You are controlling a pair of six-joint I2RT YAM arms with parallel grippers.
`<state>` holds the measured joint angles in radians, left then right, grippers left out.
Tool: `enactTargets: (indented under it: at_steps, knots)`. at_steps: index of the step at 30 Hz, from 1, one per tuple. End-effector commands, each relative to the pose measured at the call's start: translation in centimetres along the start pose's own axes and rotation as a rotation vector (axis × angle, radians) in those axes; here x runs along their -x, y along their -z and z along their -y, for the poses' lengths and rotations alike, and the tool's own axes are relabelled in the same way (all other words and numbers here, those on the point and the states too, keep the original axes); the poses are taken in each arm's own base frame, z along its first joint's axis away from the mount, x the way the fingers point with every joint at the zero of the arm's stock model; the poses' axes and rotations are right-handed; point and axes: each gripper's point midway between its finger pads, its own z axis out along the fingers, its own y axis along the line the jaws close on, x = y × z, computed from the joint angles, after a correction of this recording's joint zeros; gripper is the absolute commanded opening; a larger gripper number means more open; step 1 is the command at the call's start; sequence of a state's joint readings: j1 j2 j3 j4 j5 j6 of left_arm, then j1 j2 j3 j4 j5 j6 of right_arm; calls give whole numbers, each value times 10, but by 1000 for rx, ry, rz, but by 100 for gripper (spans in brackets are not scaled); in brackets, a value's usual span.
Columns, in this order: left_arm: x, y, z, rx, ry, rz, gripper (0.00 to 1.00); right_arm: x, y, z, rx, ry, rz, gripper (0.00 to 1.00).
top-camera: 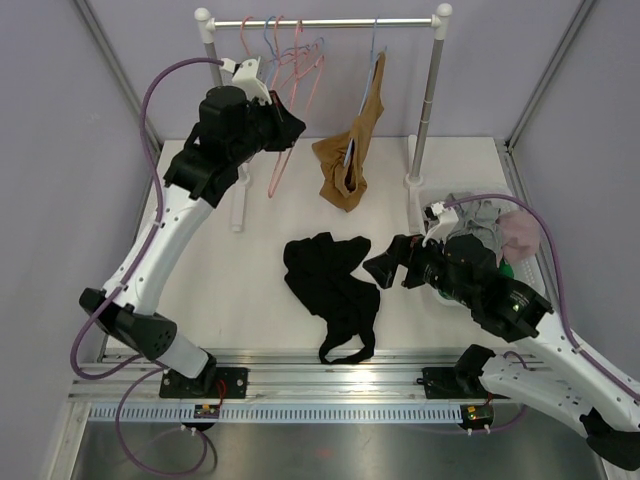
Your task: Remove the tank top from the hanger
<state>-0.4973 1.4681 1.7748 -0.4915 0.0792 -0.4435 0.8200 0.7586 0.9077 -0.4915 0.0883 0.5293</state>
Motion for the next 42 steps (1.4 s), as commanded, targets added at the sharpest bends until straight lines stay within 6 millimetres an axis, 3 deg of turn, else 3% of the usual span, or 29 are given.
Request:
enactTargets:
  at_steps: [1, 3, 5, 6, 7, 11, 17, 24, 30, 31, 36, 40, 41, 42]
  knots:
    - [30, -15, 8, -54, -16, 35, 0, -8, 8, 2, 3, 9, -25, 100]
    - [45, -34, -2, -35, -8, 51, 0, -9, 10, 1, 12, 10, -28, 100]
    - [43, -58, -24, 2, 12, 26, 0, -12, 12, 1, 17, 9, -31, 100]
    - [57, -52, -24, 2, 16, 56, 0, -13, 11, 2, 14, 8, -33, 99]
    - [60, -65, -31, 12, 29, 58, 0, -14, 12, 2, 19, 7, -36, 100]
    - [70, -86, -65, 49, 82, 62, 0, -20, 10, 3, 22, 5, -52, 99]
    - [52, -89, -96, 123, 100, 24, 0, -26, 5, 4, 25, 9, -66, 99]
    - [54, -67, -121, 215, 110, 39, 0, -31, -7, 0, 38, 9, -100, 100]
    - [55, -62, -110, 166, 101, 25, 0, -41, -22, -3, 56, 8, -140, 99]
    - [57, -60, -108, 159, 101, 26, 11, -40, -25, -4, 63, 7, -139, 100]
    - [64, -42, -85, 86, 99, 41, 43, -52, -45, 2, 28, 50, -203, 99]
    - [77, -14, -65, 41, 88, 80, 55, -62, -68, 9, -5, 111, -257, 100]
    - [85, 1, -53, 14, 78, 101, 58, -61, -74, 9, -8, 122, -262, 99]
    - [81, 6, -51, 8, 80, 92, 63, -63, -80, 12, -23, 129, -267, 100]
